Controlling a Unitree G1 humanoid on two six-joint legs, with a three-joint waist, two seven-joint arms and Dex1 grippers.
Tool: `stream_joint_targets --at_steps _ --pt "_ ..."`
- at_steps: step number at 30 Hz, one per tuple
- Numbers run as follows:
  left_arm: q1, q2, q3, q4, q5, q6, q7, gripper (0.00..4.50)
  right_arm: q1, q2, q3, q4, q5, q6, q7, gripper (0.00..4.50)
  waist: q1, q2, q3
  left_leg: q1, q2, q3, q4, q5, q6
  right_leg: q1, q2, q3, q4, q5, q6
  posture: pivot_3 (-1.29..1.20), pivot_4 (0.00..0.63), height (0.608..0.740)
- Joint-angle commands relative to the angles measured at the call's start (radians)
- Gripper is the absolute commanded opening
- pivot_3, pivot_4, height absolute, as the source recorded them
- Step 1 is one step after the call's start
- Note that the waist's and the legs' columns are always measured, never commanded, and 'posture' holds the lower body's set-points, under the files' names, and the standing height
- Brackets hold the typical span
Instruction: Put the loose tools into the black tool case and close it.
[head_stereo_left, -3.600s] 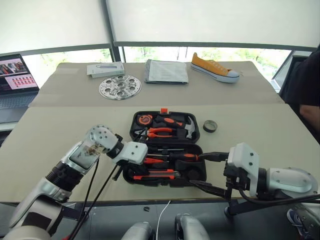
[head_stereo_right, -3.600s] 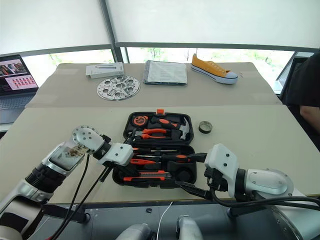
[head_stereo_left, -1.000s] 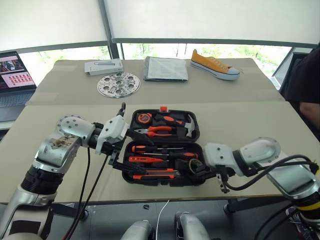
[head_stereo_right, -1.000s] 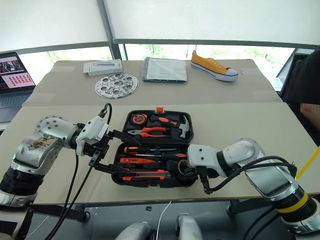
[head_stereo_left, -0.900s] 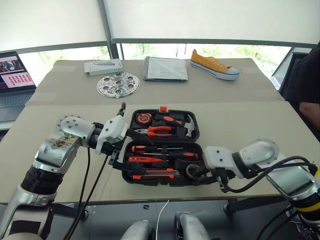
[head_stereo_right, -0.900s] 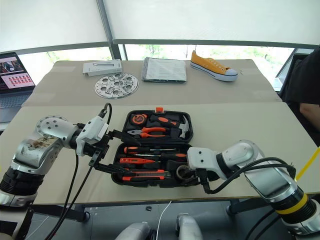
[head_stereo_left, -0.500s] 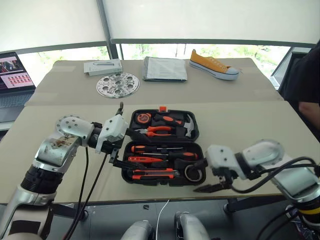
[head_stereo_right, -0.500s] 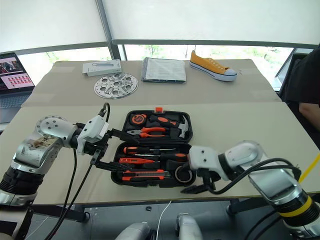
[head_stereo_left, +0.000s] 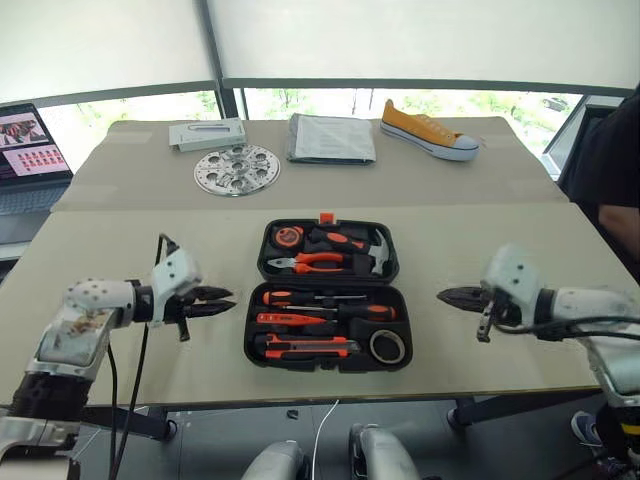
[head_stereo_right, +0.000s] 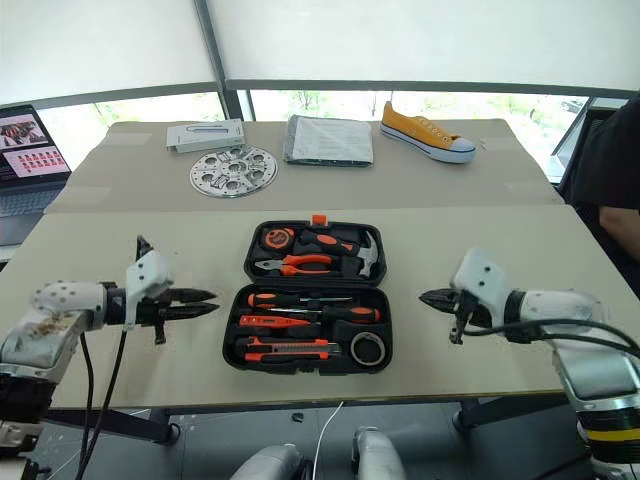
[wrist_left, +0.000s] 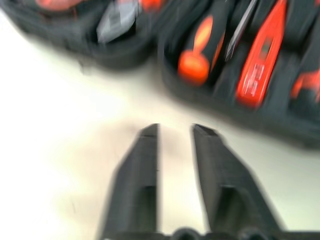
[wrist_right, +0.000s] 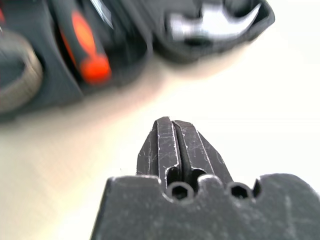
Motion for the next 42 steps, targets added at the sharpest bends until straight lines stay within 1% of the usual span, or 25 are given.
stream_joint_targets --at_steps 1,5,7,10,12,17,21,27,33,35,38,42 --pt "-0.019 -0.044 -0.04 -0.013 0.032 -0.028 0.038 0.04 -0.065 0.044 0.059 0.029 -0.018 -0.059 0.015 0.0 -0.001 0.0 0.0 0.0 0.0 0.0 0.0 0.0 0.0 0.0 0.0 0.0 0.0 0.0 0.0 0.0 0.15 0.74" --pt "-0.036 -0.09 -0.051 -0.016 0.023 -0.016 0.051 0.04 -0.122 0.086 0.102 0.071 -0.023 -0.047 0.021 0.0 -0.001 0.0 0.0 0.0 0.0 0.0 0.001 0.0 0.0 0.0 0.0 0.001 0.0 0.0 0.0 0.0 0.15 0.74" --pt "-0.046 -0.124 -0.041 -0.031 -0.009 0.004 0.056 0.04 -0.145 0.103 0.122 0.091 -0.028 -0.053 0.027 0.0 0.0 0.0 0.0 -0.001 0.0 0.0 0.001 0.0 0.0 0.0 0.0 0.0 0.0 0.0 0.0 0.0 0.15 0.74" --pt "-0.029 -0.153 -0.034 -0.065 -0.04 -0.008 0.036 0.04 -0.14 0.104 0.157 0.07 -0.056 -0.09 0.044 0.0 0.003 0.0 0.0 -0.001 0.0 0.0 0.0 0.0 0.0 -0.001 0.0 0.0 0.0 0.0 0.0 0.0 0.15 0.74" --pt "-0.002 -0.15 -0.038 -0.094 -0.043 -0.021 0.009 0.04 -0.111 0.094 0.17 0.026 -0.069 -0.11 0.059 0.0 0.002 0.0 0.0 -0.001 0.0 0.0 0.0 0.0 0.001 -0.001 0.0 0.0 0.0 0.0 0.0 0.0 0.15 0.74" --pt "0.059 -0.112 -0.057 -0.187 -0.052 -0.011 -0.047 0.04 -0.032 0.079 0.155 -0.105 -0.03 -0.081 0.08 0.0 0.0 0.0 0.0 -0.001 0.0 -0.001 -0.001 -0.001 0.001 -0.001 0.0 0.0 -0.001 0.0 0.0 0.0 0.15 0.74" --pt "0.097 -0.078 -0.065 -0.2 -0.02 -0.044 -0.071 0.04 0.029 0.062 0.141 -0.18 -0.026 -0.061 0.077 0.0 0.0 0.0 0.0 -0.001 0.0 -0.001 -0.001 -0.001 0.001 -0.001 0.0 0.0 0.0 0.0 0.0 0.0 0.15 0.74" --pt "0.124 -0.049 -0.066 -0.104 0.032 -0.147 -0.076 0.04 0.099 0.041 0.106 -0.212 -0.038 -0.038 0.048 0.0 0.0 0.0 0.0 -0.001 0.0 0.0 0.0 -0.001 0.001 -0.001 0.0 0.0 0.0 0.0 0.0 0.0 0.15 0.74" --pt "0.128 0.04 -0.031 0.087 0.056 -0.271 -0.096 0.04 0.176 -0.023 0.014 -0.147 -0.043 -0.068 0.04 0.0 -0.003 0.001 -0.001 0.002 0.0 0.0 -0.001 -0.001 0.001 0.002 0.0 0.0 0.0 0.0 0.0 0.0 0.15 0.74" --pt "0.089 0.043 -0.023 0.146 0.05 -0.291 -0.09 0.04 0.164 -0.027 0.005 -0.125 -0.047 -0.078 0.037 0.0 -0.008 0.001 -0.001 0.006 0.001 0.001 -0.002 -0.001 0.001 0.004 0.001 0.001 0.0 0.0 0.0 0.0 0.15 0.74" --pt "0.025 0.026 -0.016 0.195 0.027 -0.283 -0.081 0.04 0.126 -0.02 0.011 -0.097 -0.052 -0.082 0.027 0.0 -0.007 0.001 -0.001 0.015 0.004 0.002 -0.005 -0.002 -0.001 0.014 0.002 0.0 -0.002 -0.001 0.0 0.0 0.15 0.74" --pt "-0.034 -0.018 -0.013 0.167 -0.034 -0.184 -0.087 0.04 0.044 0.019 0.047 -0.087 -0.051 -0.059 0.013 0.0 -0.003 0.001 -0.001 0.015 0.004 0.002 -0.004 -0.002 0.002 0.014 0.002 0.0 -0.001 -0.001 0.0 0.0 0.15 0.74"
